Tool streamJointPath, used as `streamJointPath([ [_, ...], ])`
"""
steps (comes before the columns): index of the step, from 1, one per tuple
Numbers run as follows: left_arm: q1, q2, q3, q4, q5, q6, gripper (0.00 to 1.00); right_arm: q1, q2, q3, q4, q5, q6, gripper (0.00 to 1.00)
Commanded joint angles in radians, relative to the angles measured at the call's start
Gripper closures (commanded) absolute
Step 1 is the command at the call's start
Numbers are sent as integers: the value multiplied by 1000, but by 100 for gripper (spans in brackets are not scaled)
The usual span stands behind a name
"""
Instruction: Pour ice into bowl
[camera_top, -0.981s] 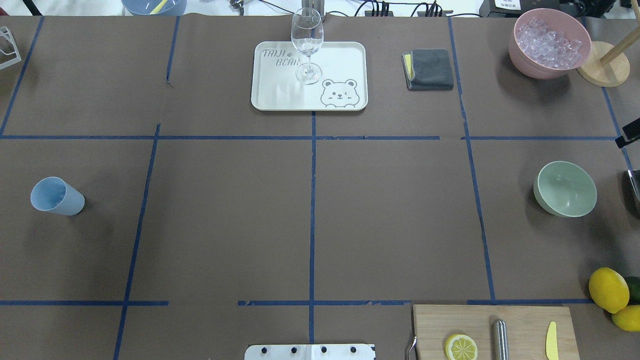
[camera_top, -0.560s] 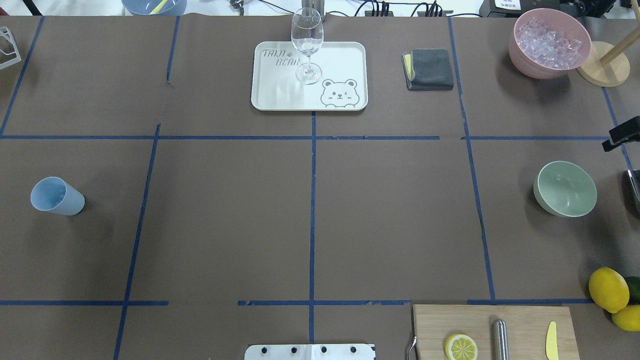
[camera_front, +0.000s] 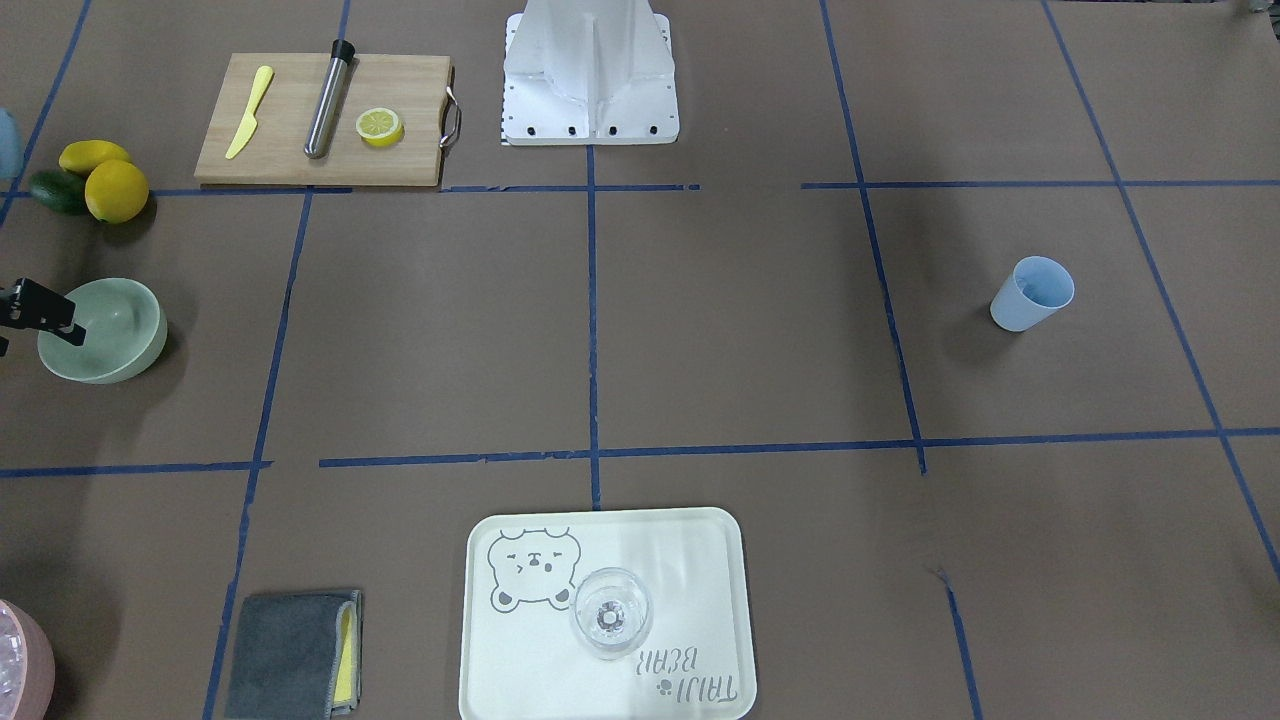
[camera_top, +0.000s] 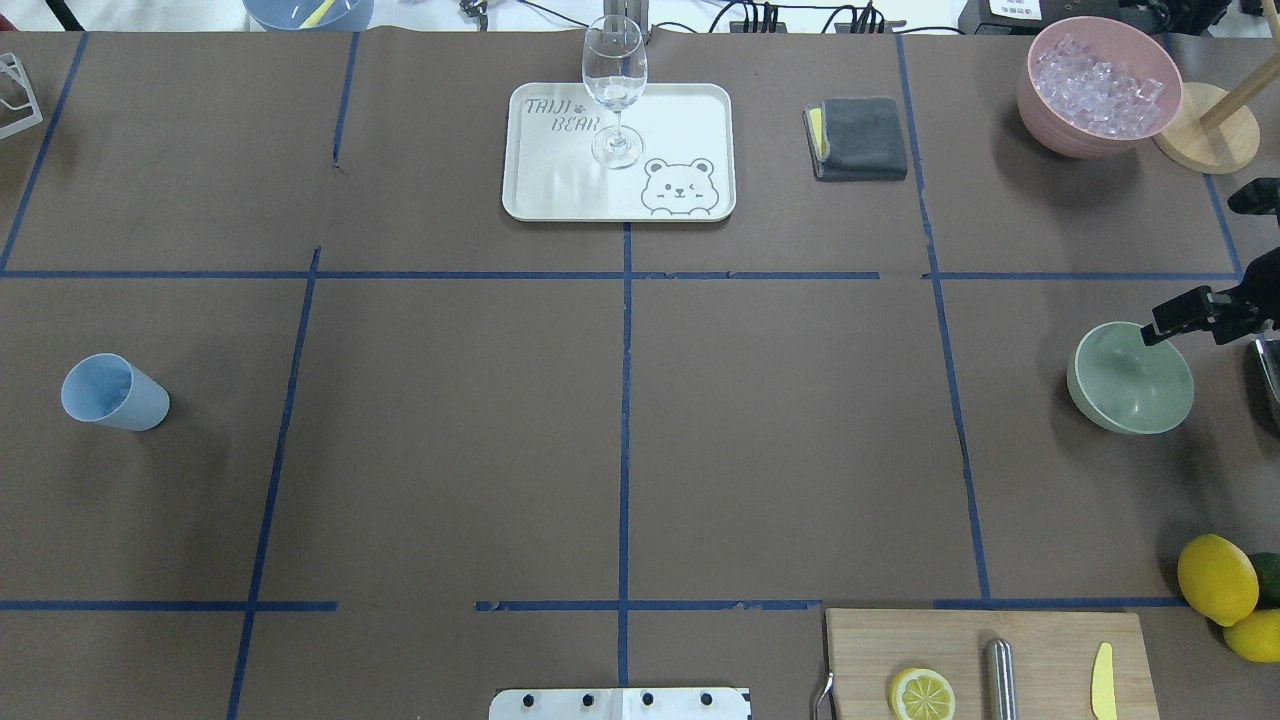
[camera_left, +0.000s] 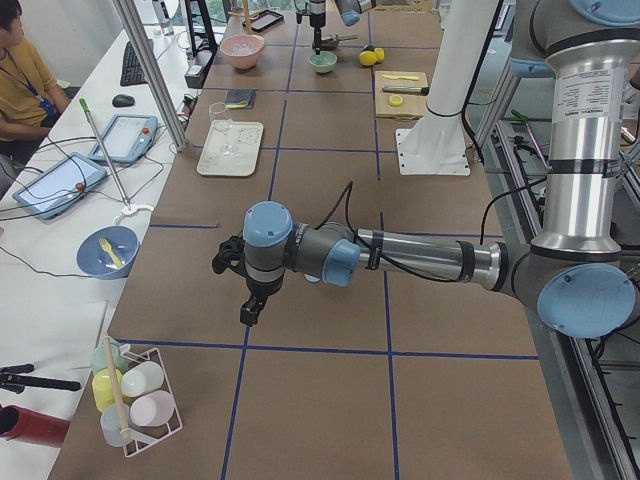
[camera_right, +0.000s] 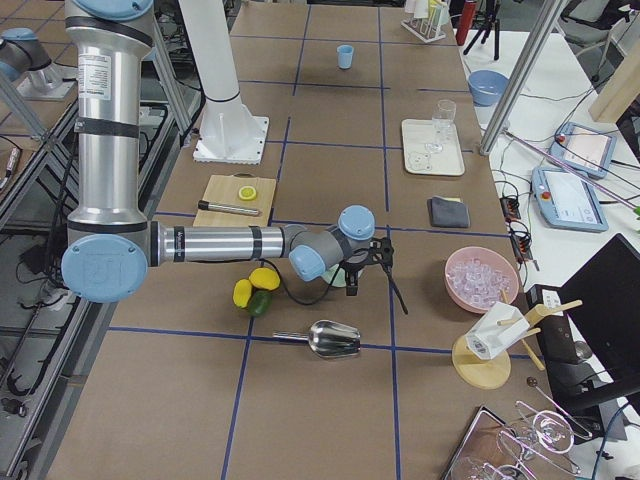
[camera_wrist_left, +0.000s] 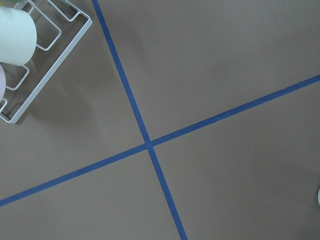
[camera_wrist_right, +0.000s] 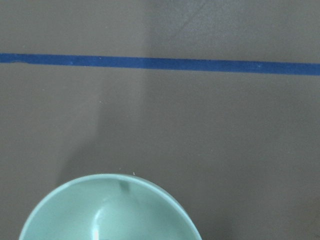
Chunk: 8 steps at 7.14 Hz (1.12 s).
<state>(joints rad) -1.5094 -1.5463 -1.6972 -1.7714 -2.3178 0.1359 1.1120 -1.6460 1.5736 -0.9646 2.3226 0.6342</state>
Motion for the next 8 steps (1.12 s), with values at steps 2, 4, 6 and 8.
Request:
streamJointPath([
  [2,-2,0,-9,0,0,-1,0,-44,1,-40,61,-35,68,99],
  [4,-2,0,-19,0,0,-2,0,-43,-3,-32,61,-37,71,100],
  [6,-2,0,-22,-3,-2,4,0,-47,40,127,41,-38,388,100],
  [8,0,2,-12,-11,-55,1,0,-151,185,166,41,-63,662,100],
])
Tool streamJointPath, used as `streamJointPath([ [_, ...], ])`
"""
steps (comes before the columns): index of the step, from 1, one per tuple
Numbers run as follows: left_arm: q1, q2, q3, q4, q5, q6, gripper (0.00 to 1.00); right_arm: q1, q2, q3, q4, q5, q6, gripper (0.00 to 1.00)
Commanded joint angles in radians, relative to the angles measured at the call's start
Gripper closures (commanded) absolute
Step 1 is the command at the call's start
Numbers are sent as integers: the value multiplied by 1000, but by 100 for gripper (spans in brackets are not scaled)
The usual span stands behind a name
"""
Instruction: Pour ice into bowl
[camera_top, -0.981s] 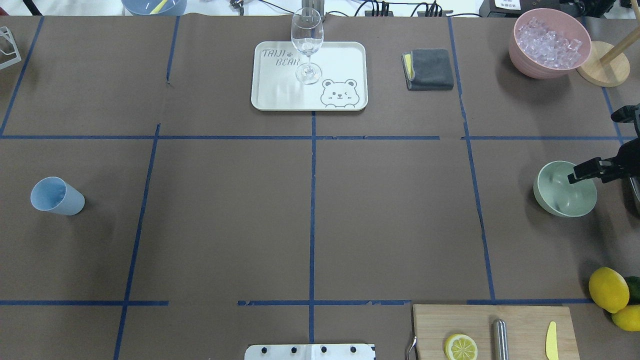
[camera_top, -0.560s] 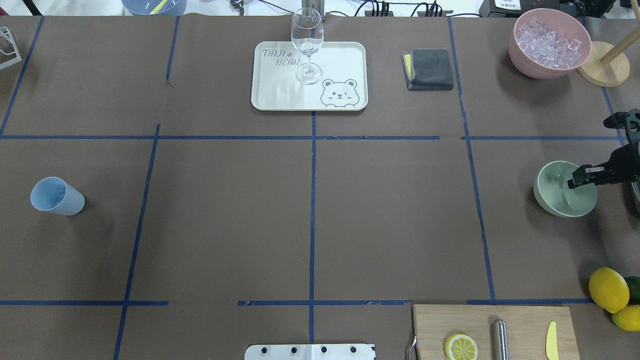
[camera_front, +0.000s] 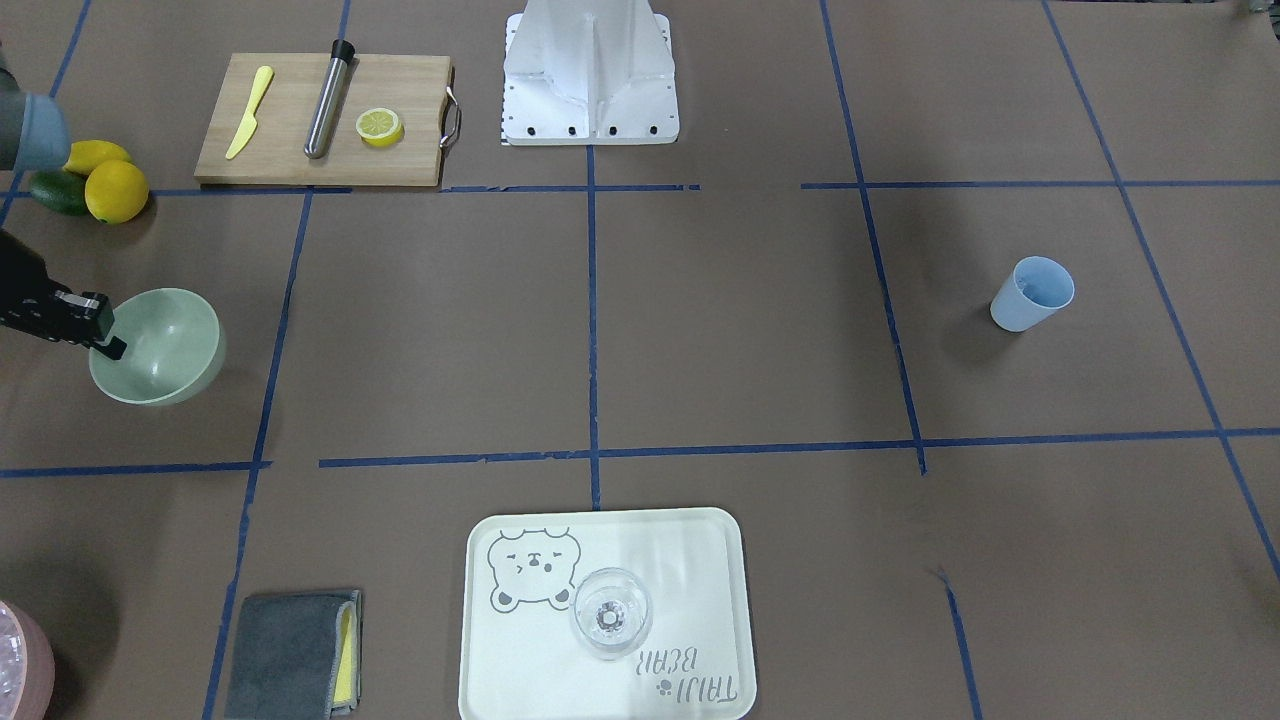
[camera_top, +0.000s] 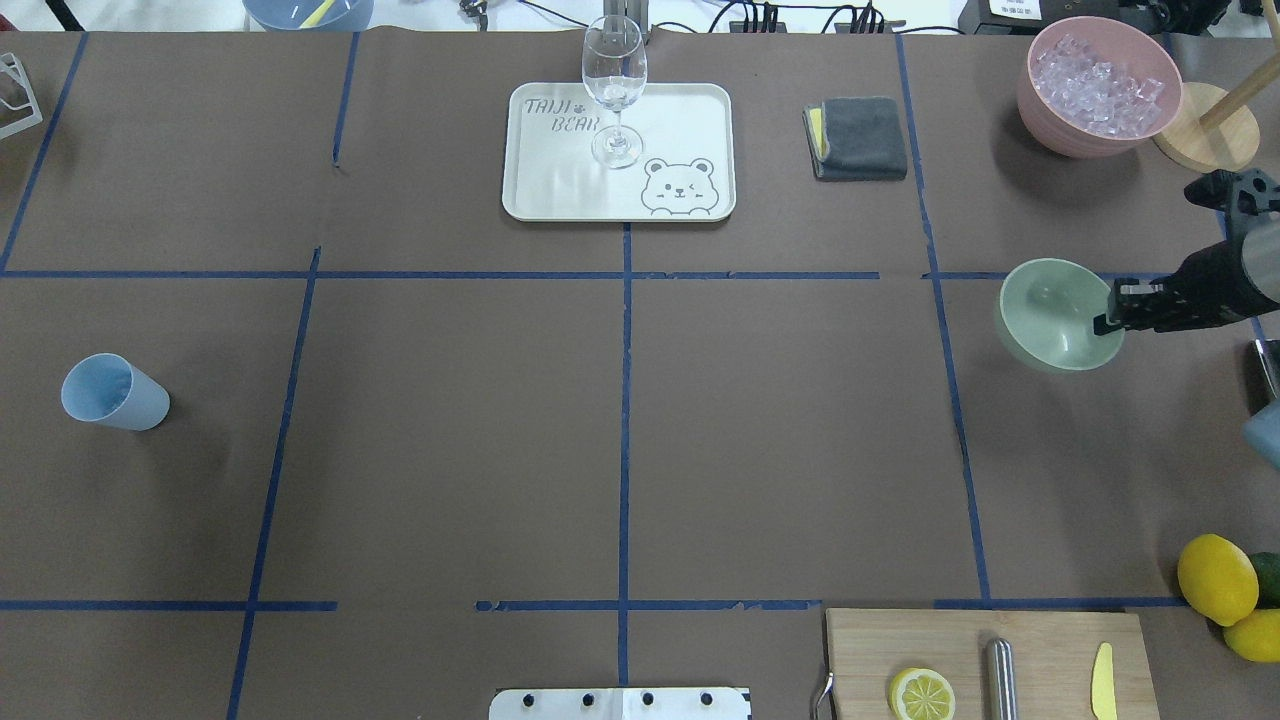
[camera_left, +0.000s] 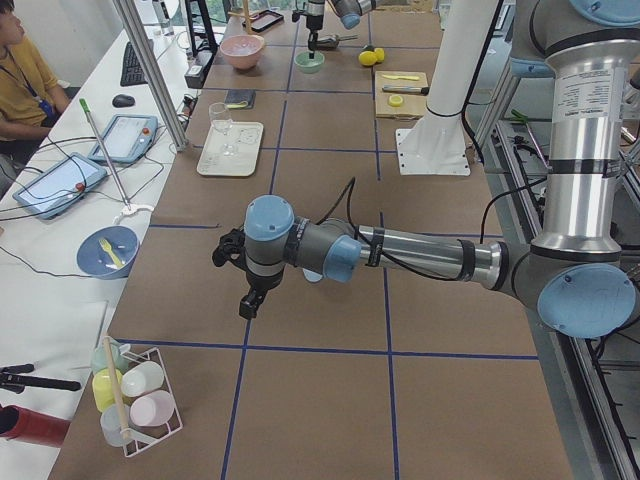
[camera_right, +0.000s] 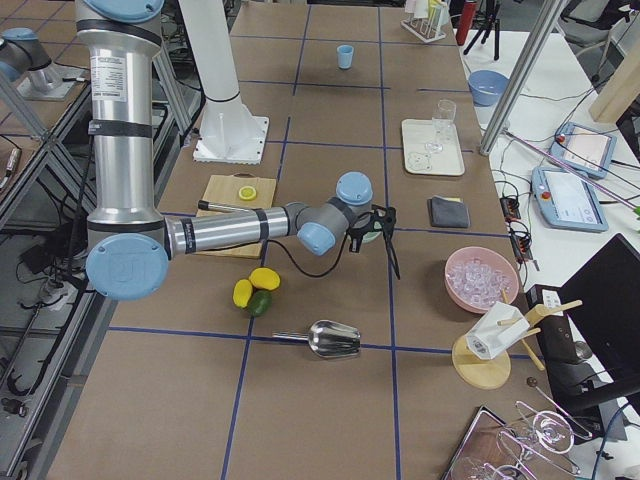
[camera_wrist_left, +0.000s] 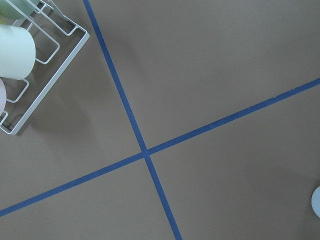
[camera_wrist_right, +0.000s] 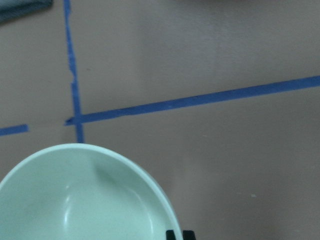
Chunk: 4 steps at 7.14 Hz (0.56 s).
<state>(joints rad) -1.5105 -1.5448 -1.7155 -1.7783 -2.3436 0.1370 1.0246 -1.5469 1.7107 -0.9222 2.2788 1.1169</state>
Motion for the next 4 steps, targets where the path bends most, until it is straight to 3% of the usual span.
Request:
streamJointPath([
  [1,3,0,4,-35,-45,-4,0,-151,176,29,-3,-69,316,100],
  [2,4,0,5,-52,-80,-26,0,-244,300,27,-56,-132,469,100],
  [4,35,-1,-6,-53,-85,-42,0,-430,543,14,-315,-305,535,100],
])
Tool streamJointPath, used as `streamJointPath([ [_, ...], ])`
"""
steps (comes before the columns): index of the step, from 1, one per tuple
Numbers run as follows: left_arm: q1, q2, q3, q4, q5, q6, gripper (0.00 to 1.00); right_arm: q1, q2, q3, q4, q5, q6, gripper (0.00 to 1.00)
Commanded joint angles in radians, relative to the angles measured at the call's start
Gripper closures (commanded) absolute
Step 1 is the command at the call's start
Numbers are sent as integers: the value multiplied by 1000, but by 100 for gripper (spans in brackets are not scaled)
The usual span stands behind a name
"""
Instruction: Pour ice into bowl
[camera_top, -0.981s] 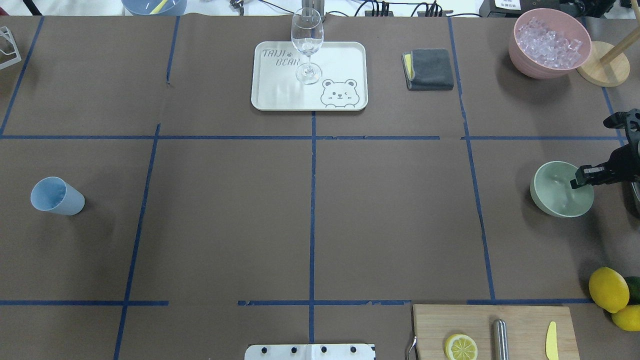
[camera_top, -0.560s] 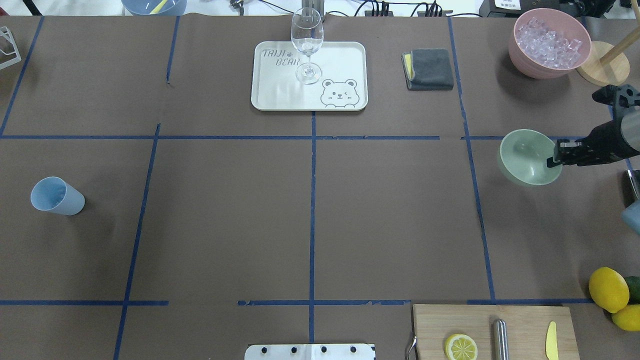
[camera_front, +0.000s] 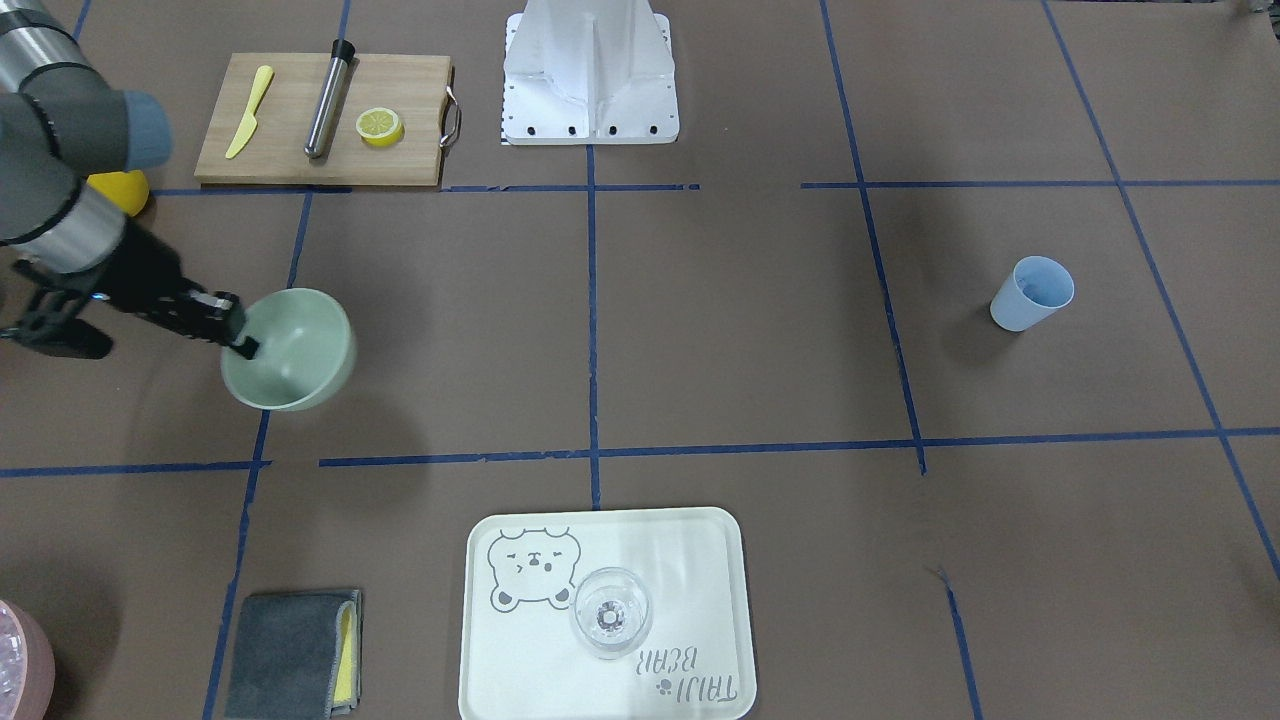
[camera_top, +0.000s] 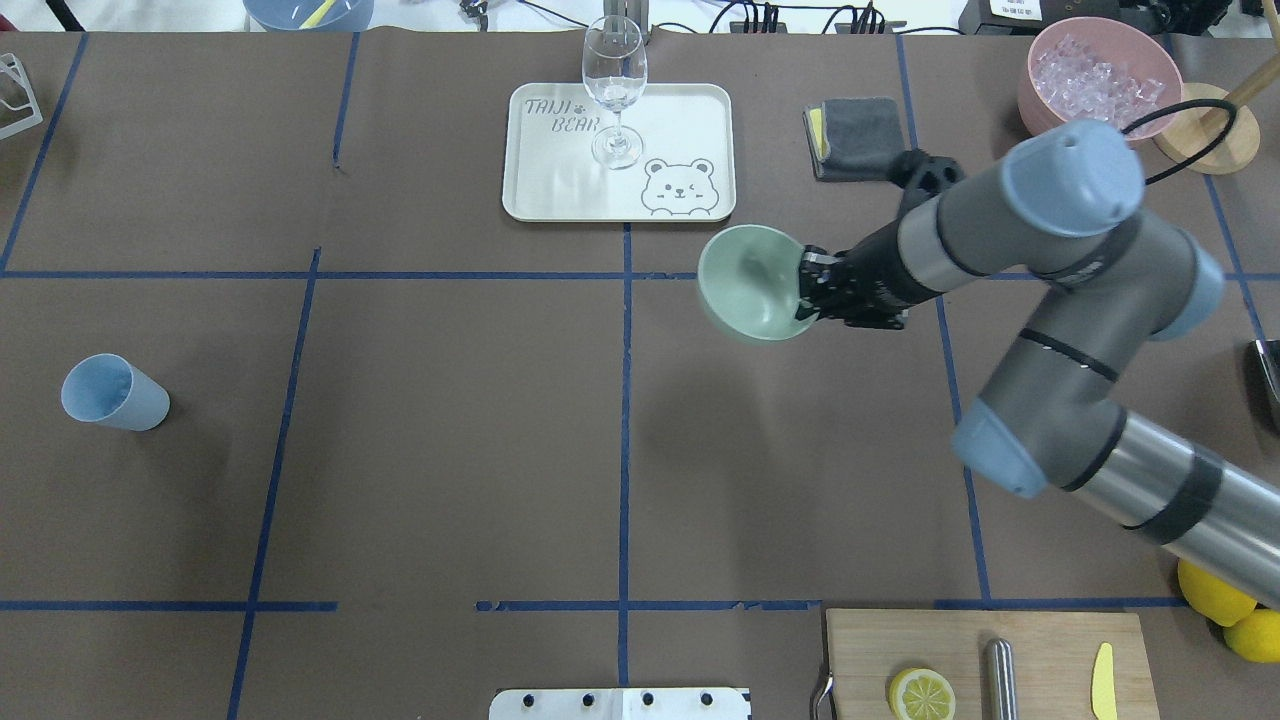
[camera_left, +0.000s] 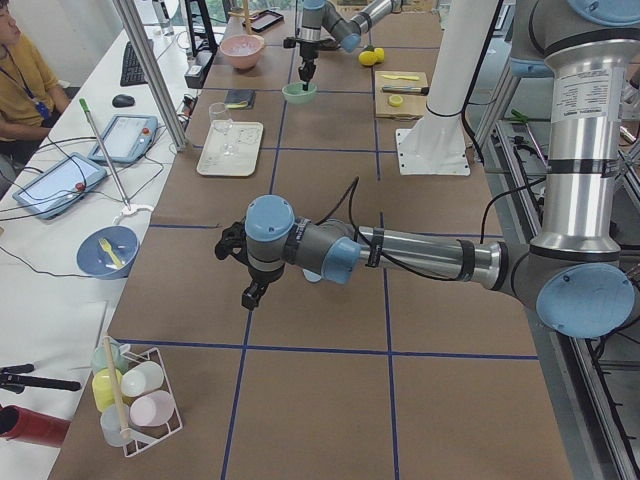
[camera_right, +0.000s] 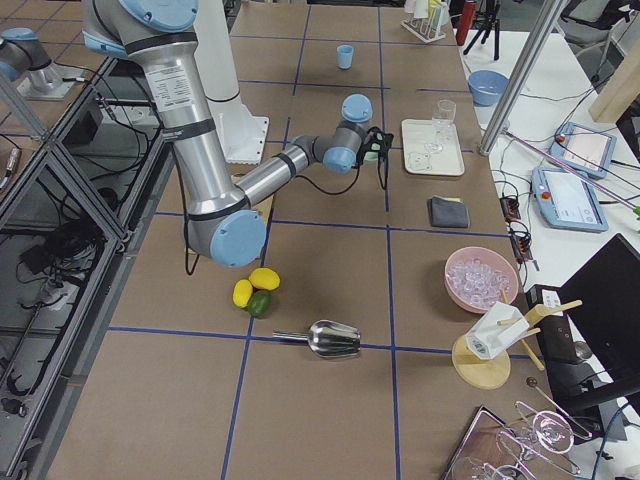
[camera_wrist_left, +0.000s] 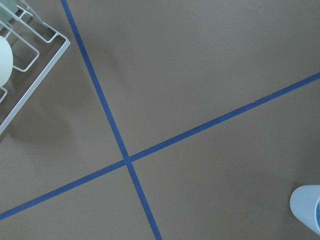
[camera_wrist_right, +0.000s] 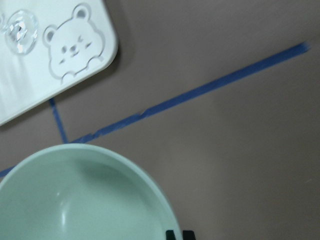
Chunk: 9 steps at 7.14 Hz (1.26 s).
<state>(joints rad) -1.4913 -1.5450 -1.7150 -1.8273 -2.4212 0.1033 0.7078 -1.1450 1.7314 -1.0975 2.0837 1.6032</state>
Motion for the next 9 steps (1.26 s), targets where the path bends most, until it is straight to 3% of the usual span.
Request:
streamJointPath([
  [1,20,-1,-6,-47,-7,-23,0,-167,198,-39,-142,-172,104,100],
  [3,65,-1,-3,-236,-7,-78,0,-233,322,-192,-142,-226,130,100],
  [5,86,-1,-3,-296,-4,-143,0,-270,335,-240,-142,-254,126,100],
  [6,142,0,-2,-404,7,-327,0,-286,338,-256,-143,-254,126,84],
  [7,195,44,1,-543,17,-440,0,-289,344,-256,-148,-255,132,1],
  [9,393,101,-30,-738,295,-742,0,-286,346,-248,-144,-255,133,0],
])
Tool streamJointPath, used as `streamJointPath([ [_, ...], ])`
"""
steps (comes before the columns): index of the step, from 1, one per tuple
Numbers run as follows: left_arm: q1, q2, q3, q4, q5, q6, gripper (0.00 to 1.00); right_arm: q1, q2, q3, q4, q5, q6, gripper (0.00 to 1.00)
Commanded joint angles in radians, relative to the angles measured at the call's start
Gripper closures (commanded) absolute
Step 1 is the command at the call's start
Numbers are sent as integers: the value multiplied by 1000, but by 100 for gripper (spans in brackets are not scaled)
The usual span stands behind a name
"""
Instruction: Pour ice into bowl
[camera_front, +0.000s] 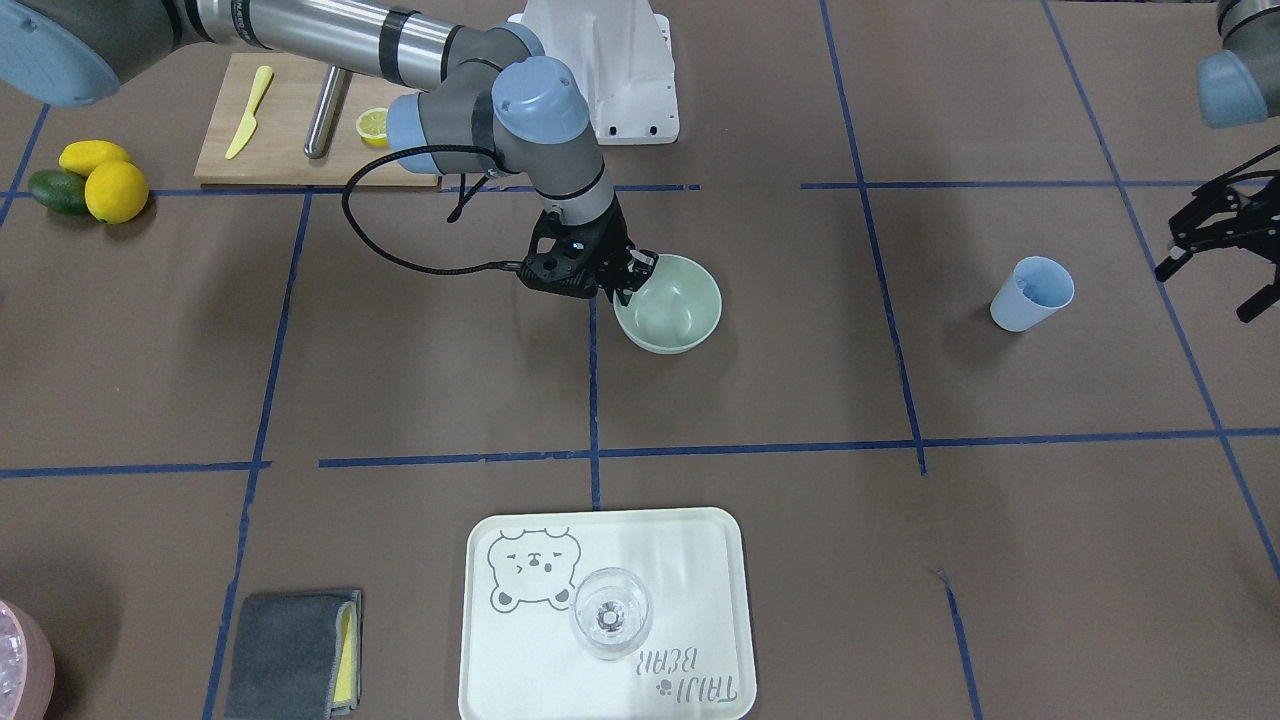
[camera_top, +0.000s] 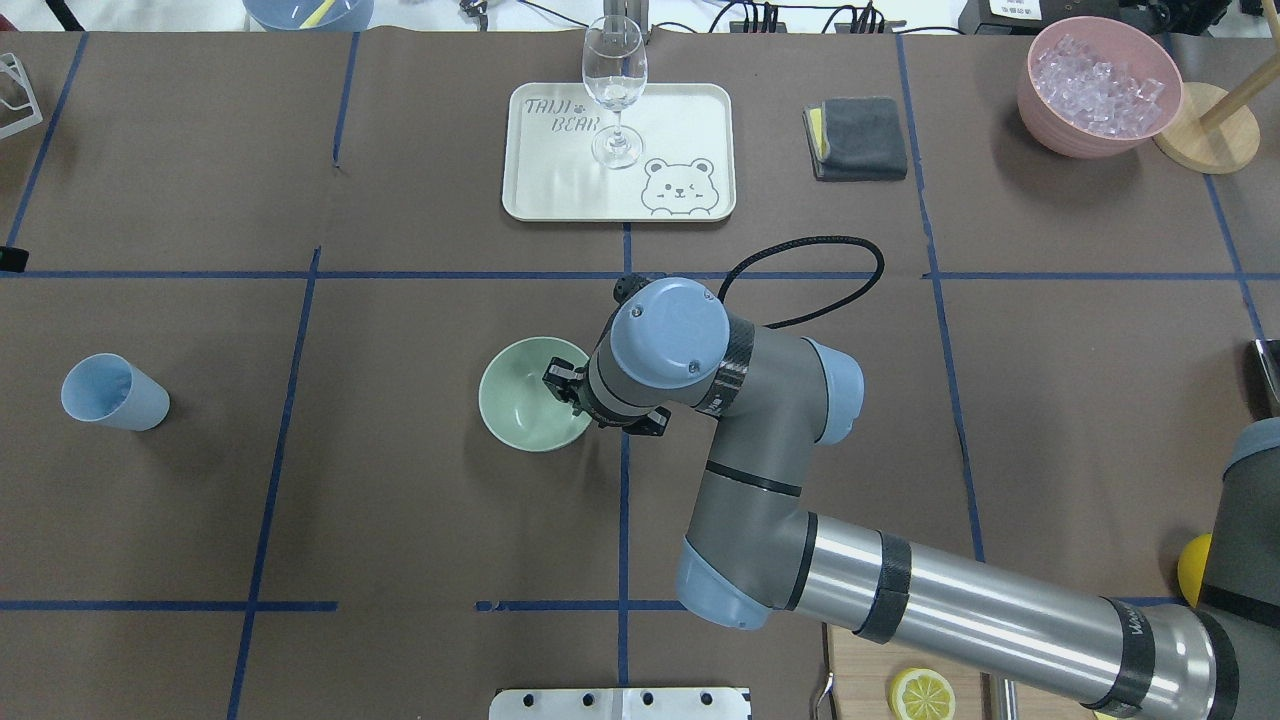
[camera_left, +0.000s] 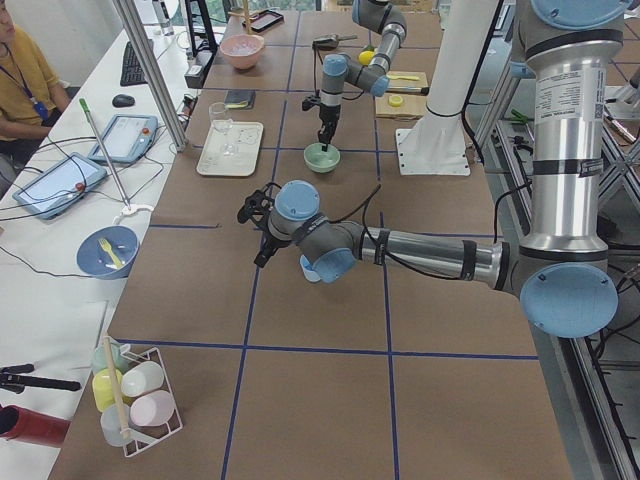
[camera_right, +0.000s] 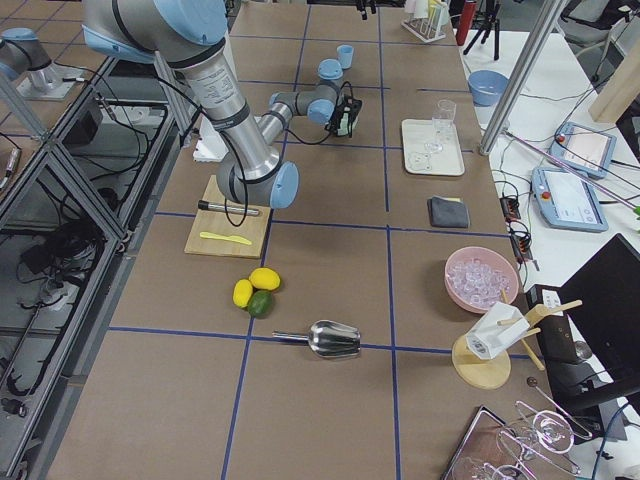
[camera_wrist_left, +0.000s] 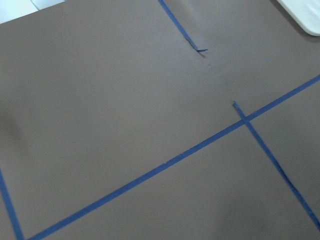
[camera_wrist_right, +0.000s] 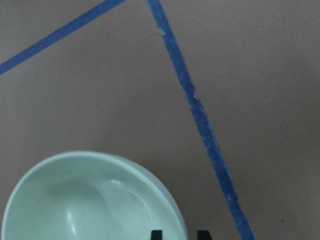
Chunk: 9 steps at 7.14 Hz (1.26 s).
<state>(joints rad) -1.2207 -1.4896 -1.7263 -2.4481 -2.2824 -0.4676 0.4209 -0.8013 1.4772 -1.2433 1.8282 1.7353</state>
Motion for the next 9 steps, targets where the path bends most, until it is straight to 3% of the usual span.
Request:
streamJointPath([
  [1,191,111,-80,-133,299,-224,0,51,-5,61,-7,9,-2,0],
  [2,237,156,-119,-137,386,-353,0,128,-40,121,-21,47,-5,0],
  [4,428,244,-163,-186,678,-533,0,283,-106,141,-15,143,-101,0],
  [5,557,302,-161,-265,851,-643,0,315,-116,138,-18,146,-146,0],
  [6,614,374,-161,-382,957,-658,0,338,-124,132,-18,146,-181,0],
  [9,841,388,-156,-408,1272,-686,0,349,-159,140,-13,155,-235,0],
])
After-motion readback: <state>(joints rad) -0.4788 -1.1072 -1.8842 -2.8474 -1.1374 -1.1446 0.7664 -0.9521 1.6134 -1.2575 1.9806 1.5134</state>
